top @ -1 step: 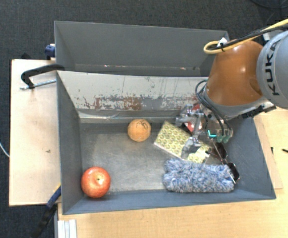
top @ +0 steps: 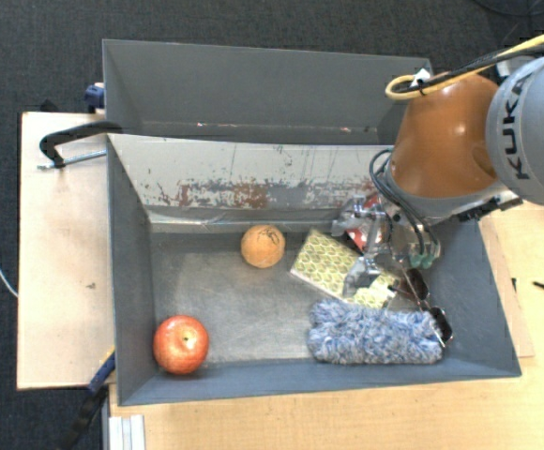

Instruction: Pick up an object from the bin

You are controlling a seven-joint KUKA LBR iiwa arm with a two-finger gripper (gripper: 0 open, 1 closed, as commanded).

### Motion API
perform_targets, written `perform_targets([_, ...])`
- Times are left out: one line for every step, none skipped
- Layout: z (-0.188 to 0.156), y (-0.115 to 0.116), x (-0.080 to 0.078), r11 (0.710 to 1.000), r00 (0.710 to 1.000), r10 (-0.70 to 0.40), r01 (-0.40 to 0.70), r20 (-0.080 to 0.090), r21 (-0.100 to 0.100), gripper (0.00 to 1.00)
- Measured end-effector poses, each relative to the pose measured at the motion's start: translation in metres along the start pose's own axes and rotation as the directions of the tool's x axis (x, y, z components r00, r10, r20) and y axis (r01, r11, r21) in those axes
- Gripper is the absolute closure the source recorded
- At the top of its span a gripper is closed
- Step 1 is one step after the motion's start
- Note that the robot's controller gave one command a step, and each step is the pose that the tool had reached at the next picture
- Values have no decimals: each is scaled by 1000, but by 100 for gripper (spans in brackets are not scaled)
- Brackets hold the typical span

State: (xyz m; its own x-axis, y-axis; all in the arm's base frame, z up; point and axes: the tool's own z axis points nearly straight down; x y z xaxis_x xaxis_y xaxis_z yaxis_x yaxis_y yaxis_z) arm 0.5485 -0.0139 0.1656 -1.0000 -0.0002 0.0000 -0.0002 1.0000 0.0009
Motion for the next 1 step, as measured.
perform_targets([56,-11,33,1000,1000,0,0,7,0,0])
